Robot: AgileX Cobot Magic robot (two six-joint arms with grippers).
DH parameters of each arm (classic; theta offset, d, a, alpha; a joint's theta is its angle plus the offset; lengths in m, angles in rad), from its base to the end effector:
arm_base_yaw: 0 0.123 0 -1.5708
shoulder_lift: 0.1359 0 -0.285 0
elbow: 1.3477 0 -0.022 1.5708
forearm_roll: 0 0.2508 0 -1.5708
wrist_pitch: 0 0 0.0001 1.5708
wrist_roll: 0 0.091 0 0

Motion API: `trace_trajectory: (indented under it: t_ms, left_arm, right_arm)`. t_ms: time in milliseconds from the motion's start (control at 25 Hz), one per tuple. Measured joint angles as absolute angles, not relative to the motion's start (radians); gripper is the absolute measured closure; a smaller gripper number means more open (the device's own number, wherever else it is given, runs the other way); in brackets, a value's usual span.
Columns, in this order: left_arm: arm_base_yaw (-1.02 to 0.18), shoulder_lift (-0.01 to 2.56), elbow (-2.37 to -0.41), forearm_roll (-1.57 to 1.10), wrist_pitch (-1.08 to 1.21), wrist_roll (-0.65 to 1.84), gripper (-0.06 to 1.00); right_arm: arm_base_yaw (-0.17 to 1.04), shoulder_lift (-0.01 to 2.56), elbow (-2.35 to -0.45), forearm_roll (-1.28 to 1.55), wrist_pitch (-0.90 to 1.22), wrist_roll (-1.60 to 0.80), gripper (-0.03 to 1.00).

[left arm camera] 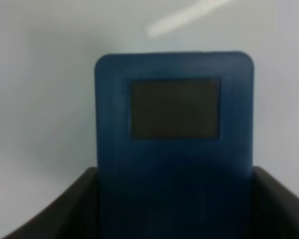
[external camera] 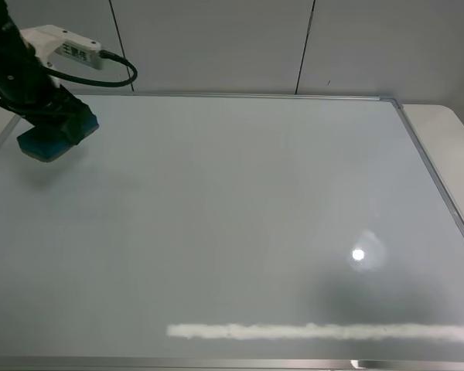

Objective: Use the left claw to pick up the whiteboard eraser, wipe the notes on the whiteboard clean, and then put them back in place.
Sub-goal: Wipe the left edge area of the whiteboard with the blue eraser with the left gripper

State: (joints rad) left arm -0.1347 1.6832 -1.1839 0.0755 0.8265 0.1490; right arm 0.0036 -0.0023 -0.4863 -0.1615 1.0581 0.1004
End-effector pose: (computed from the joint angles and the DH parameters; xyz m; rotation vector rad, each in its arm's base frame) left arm 0.3359 -0.0404 0.2331 0.4551 2.7714 0.0934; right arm -0.0040 -0.0128 0.2745 0.1050 2.0421 -0.1288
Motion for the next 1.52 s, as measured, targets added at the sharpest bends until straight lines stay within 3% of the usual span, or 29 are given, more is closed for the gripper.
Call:
trace_trajectory:
  t_ms: [360,880,1520]
  left_arm:
    - [0.009,1.583,-0.949,0.0,0.584,0.144,0.39]
    - [-0.059,1.753,-0.891,-0.064,0.353,0.11,0.39]
    - [-0.072,1.788,-0.889,-0.086,0.329,0.099,0.39]
  right_arm:
    - [0.004,-0.002,-0.486,-0.162,1.058,0.1,-0.02]
    - [0.004,-0.002,-0.486,-0.162,1.058,0.1,-0.02]
    - [0.004,-0.002,-0.486,-0.162,1.058,0.1,-0.02]
